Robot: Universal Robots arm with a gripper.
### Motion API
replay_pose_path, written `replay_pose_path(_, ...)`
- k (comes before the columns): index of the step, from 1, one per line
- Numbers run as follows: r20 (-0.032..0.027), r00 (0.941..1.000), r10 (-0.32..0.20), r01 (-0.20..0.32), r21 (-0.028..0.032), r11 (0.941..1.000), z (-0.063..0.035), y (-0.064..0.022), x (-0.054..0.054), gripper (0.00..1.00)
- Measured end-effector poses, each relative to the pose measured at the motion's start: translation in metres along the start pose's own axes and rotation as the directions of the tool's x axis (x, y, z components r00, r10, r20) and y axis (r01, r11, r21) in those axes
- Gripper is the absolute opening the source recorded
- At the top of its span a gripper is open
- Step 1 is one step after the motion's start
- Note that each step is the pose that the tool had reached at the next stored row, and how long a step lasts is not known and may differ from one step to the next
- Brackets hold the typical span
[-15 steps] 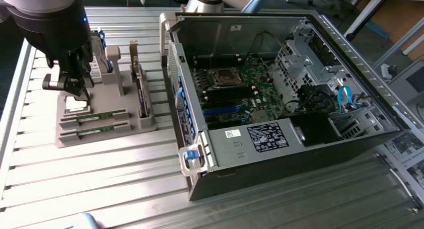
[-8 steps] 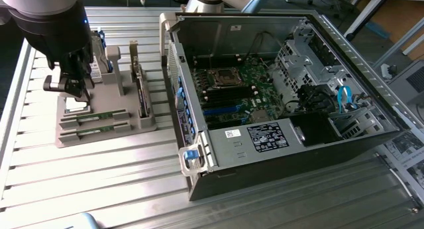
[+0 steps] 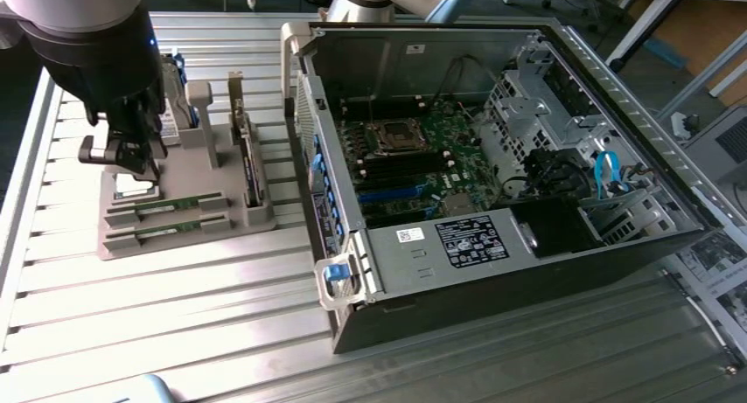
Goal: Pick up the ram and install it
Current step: 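Pick up the ram and move it above insertion slot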
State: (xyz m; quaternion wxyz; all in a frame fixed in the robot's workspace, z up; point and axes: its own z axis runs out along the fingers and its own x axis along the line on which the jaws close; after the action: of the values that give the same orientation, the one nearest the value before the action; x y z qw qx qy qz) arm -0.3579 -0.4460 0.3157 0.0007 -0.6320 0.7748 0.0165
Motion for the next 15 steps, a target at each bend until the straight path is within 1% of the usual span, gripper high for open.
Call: replay_pose_path(15, 0.0000, 1.0000, 0.000, 0.000, 0.0000, 1.0000, 0.0063, -0.0002, 0.0002, 0.36)
